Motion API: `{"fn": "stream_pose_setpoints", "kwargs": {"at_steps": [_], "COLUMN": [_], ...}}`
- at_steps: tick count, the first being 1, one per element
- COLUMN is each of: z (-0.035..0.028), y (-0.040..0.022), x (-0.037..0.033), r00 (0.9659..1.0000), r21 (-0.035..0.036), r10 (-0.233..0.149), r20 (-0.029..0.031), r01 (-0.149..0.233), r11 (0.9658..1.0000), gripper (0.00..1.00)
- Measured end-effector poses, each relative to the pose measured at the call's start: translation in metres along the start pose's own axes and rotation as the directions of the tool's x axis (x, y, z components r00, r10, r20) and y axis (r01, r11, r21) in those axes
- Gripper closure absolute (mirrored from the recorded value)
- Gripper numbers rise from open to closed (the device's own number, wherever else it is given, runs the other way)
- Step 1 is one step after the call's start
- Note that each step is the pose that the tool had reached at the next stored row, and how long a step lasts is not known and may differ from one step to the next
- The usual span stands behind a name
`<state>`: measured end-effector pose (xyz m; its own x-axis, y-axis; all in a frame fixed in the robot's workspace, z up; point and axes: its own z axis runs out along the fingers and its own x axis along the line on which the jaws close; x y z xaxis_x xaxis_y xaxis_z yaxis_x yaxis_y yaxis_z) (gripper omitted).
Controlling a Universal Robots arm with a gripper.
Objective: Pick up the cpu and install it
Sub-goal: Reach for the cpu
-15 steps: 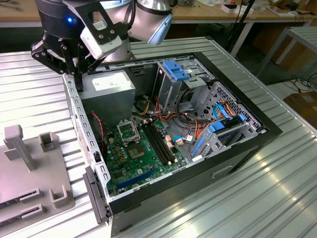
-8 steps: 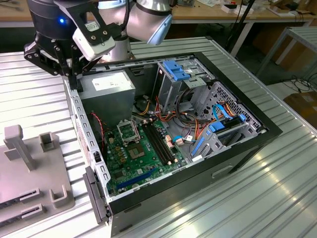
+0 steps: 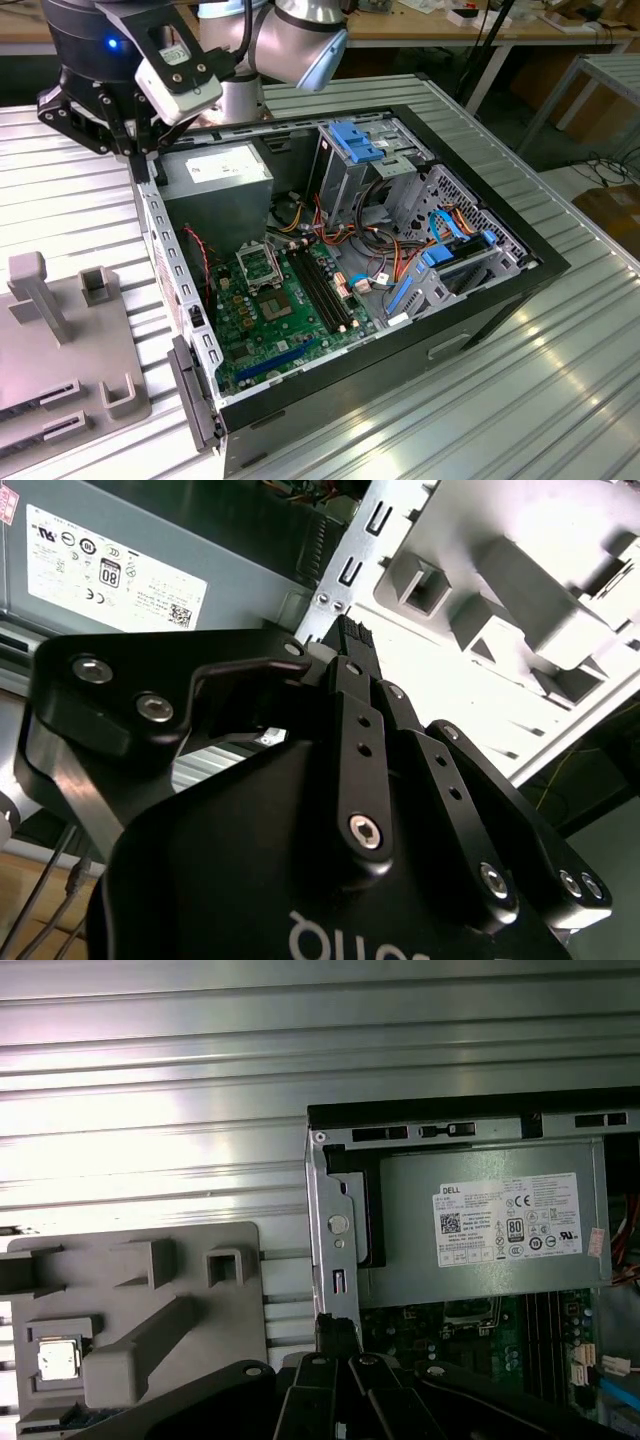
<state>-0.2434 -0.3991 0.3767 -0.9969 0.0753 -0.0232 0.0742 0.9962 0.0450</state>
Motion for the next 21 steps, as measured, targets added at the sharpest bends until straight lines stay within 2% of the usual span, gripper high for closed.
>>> {"fn": "stream_pose_setpoints", "kwargs": {"at_steps": [21], "z": [0.0023], "y": [-0.0018], "x": [0.019], "r00": [1.0], "r21": [0.0], "r10": [0.0], "r20": [0.0], "r01": [0.0], "r11": [1.0], "gripper": [0.89]}}
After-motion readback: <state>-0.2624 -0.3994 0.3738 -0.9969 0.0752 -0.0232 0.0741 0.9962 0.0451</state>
